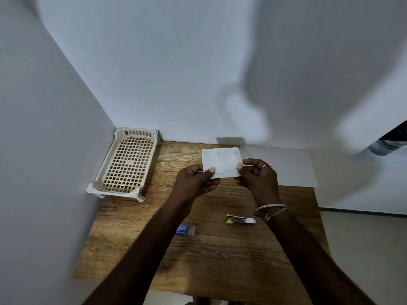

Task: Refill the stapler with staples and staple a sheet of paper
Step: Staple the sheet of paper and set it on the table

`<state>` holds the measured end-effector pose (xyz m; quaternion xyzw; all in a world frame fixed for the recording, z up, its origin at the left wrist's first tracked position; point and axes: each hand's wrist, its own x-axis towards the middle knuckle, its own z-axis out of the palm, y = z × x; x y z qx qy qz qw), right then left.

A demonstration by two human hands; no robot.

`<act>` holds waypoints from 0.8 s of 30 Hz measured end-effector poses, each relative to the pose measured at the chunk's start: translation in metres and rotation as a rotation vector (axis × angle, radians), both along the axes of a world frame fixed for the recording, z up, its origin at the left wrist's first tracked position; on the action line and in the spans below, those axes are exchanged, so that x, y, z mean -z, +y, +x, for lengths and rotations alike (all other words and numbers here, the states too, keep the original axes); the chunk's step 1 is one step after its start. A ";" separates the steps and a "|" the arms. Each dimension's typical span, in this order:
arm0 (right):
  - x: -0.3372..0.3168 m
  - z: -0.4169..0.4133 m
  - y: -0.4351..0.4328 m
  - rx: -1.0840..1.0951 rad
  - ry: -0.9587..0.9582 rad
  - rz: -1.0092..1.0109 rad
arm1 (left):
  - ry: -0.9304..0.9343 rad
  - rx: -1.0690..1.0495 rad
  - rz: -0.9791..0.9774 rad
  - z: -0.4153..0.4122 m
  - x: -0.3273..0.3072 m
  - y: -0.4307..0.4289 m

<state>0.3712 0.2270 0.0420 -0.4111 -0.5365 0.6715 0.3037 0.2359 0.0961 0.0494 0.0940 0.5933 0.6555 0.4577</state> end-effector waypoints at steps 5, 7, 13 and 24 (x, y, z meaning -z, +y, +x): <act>0.002 -0.006 0.003 0.024 -0.008 0.007 | -0.008 -0.082 -0.025 -0.007 0.006 0.002; 0.009 -0.009 0.004 0.037 -0.023 0.008 | 0.003 -0.122 -0.040 -0.010 0.011 0.003; 0.046 -0.021 0.009 0.055 -0.213 0.041 | 0.076 -0.207 -0.150 -0.021 0.043 0.016; 0.094 -0.034 0.017 0.039 -0.507 0.038 | 0.446 -0.083 -0.480 -0.029 0.115 0.033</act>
